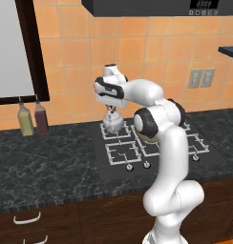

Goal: Pick the kettle from the counter and place it on a stove burner. Then turn the burner on.

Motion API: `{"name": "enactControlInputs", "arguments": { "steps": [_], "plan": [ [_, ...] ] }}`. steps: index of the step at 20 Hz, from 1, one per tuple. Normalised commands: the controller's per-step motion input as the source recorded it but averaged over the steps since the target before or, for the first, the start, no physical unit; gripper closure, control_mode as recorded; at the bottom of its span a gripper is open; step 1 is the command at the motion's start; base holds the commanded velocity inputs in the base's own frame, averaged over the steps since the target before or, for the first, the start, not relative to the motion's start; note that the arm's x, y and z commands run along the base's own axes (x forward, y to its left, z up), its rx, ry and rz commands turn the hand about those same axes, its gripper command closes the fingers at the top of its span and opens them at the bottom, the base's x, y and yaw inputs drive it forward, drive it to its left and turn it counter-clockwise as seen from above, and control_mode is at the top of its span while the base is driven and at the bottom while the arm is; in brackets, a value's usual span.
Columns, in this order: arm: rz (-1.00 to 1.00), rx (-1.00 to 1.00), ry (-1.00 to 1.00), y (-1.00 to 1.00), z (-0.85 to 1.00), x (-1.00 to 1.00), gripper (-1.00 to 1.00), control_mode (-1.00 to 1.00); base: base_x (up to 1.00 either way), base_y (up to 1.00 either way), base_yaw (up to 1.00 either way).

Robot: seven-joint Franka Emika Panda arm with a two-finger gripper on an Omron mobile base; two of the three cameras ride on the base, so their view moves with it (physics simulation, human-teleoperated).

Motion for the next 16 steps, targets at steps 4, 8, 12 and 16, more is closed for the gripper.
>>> {"name": "enactControlInputs", "arguments": {
  "steps": [4, 8, 12, 16],
  "plan": [
    [0.0, 0.0, 0.01, -0.31, 0.0, 0.0, 1.0, -1.0, 0.0, 0.0, 0.0],
    [0.0, 0.0, 0.0, -0.27, 0.0, -0.12, 1.0, -1.0, 0.0, 0.0, 0.0],
    [0.0, 0.0, 0.0, -0.02, -0.09, 0.0, 1.0, -1.0, 0.0, 0.0, 0.0],
    [0.0, 0.0, 0.0, 0.0, -0.12, 0.0, 1.0, -1.0, 0.0, 0.0, 0.0]
  ]
}}
